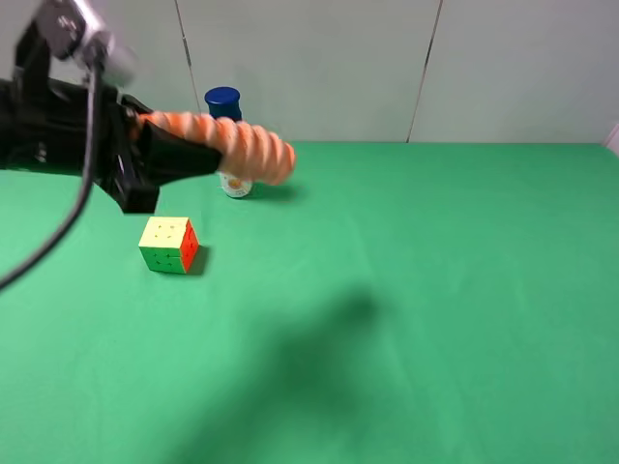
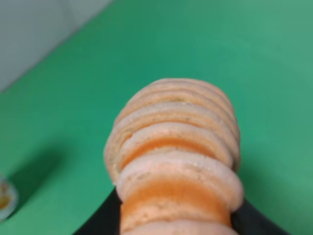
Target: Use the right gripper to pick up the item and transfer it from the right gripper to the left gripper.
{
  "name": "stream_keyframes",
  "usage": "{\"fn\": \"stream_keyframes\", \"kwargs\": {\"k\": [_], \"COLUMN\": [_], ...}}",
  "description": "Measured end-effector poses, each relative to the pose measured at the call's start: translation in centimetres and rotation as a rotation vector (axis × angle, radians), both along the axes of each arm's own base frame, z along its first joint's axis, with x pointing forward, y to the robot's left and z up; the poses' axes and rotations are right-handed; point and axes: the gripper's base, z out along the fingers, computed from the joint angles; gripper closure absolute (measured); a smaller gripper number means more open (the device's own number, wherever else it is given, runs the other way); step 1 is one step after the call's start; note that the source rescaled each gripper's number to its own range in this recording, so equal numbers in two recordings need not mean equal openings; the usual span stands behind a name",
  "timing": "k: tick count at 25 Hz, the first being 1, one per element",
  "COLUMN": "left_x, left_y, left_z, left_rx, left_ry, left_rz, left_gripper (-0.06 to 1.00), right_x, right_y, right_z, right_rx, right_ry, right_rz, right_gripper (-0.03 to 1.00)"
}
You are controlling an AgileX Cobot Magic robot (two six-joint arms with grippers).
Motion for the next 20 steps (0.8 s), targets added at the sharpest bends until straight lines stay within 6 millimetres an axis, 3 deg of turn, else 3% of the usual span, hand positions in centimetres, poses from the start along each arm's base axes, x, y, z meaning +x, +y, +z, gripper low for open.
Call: {"fn": "stream_keyframes", "kwargs": {"k": [3, 10, 15, 20], "left_x": [-0.7, -1.2, -0.5, 0.9], "left_y": [1.2, 4.1, 6.1, 6.3], "left_z": [0.8, -1.3, -1.5, -3.3], "left_rx": [-0.051, 0.049, 0.168, 0.257], "left_ry": [0.000, -0.029, -0.122, -0.108], "left_rz": [0.148, 0.423, 0.611, 0.649], "left_gripper": [0.92, 0.92, 0.92, 0.93], "right_x": [0.0, 0.0, 0.0, 0.0], "right_y": [0.0, 0.0, 0.0, 0.0], "right_z": [0.0, 0.0, 0.0, 0.0], "right_rx": [0.000, 0.000, 0.000, 0.000], "right_ry": [0.000, 0.000, 0.000, 0.000], "right_rz": [0.000, 0.000, 0.000, 0.000], "right_gripper": [-0.03, -0.03, -0.03, -0.03]}}
